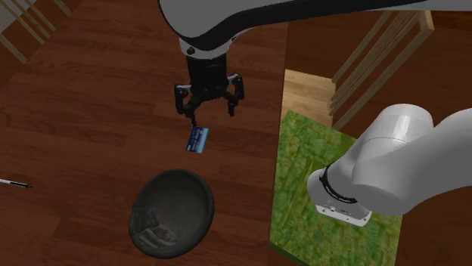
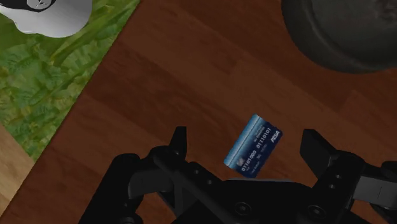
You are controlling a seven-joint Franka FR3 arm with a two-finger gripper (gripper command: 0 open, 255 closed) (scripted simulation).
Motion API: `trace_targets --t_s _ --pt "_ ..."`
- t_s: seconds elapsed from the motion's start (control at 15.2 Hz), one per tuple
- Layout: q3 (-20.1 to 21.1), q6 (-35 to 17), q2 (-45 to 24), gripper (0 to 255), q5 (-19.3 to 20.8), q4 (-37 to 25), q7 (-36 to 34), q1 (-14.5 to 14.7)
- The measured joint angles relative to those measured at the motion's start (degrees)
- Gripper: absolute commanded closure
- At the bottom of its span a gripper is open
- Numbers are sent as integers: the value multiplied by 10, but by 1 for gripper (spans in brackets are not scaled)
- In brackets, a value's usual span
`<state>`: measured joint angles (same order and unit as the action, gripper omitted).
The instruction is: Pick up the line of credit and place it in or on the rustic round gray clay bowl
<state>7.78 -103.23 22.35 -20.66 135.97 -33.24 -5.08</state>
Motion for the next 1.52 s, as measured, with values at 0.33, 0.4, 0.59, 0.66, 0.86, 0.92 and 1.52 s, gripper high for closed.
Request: trace_targets --t_s 0.33,0.4,0.59,0.66,0.86,0.92,1.52 --pt "2 -55 -112 0 -78 -19 -114 -15" --pt "2 -68 -137 0 -96 -24 -135 -17" --pt "1 -99 -179 0 -138 -20 -175 -19" --pt "3 -107 -185 0 -145 -18 -179 -17" --pt "9 -131 -195 0 -158 -5 -178 -12" --pt "11 -139 -201 0 -161 -3 -176 -10" --pt "17 -158 -208 255 -171 7 -173 -4"
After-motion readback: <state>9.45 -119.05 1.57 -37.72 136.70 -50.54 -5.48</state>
